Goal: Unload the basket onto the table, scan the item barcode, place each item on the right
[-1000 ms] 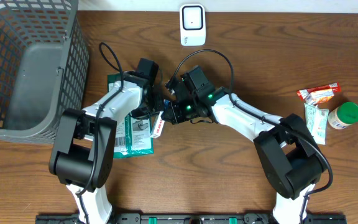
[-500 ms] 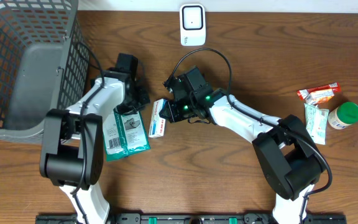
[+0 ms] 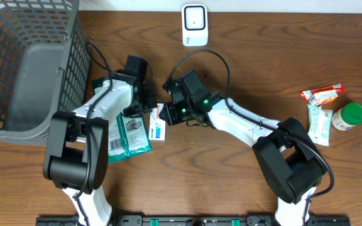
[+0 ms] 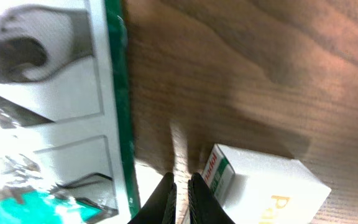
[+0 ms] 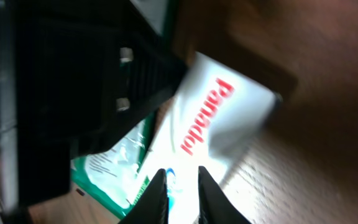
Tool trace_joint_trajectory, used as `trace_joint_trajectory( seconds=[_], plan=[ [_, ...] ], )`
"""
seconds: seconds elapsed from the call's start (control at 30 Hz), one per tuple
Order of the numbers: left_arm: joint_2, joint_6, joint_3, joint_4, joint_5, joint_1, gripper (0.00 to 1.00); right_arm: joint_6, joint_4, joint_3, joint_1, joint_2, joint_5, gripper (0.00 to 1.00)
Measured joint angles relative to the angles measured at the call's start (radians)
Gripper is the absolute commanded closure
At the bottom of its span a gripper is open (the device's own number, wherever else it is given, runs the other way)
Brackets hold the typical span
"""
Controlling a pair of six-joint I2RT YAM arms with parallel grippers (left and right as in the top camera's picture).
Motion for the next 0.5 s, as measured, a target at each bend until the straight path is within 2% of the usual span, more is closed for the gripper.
trace_joint_trajectory(
  seconds=[0.27,0.5],
  plan=[
    [0.0,-0.008,-0.011,-0.024,-0.007,-0.062,0.89,0.093,-0.269,0.0,-0.021,0.0,0.154,0.91],
    [0.0,-0.055,-0.011,-0.022,-0.005,-0.145,0.89,0.112,-0.372,0.0,-0.054,0.0,0.197,0.9]
  ],
)
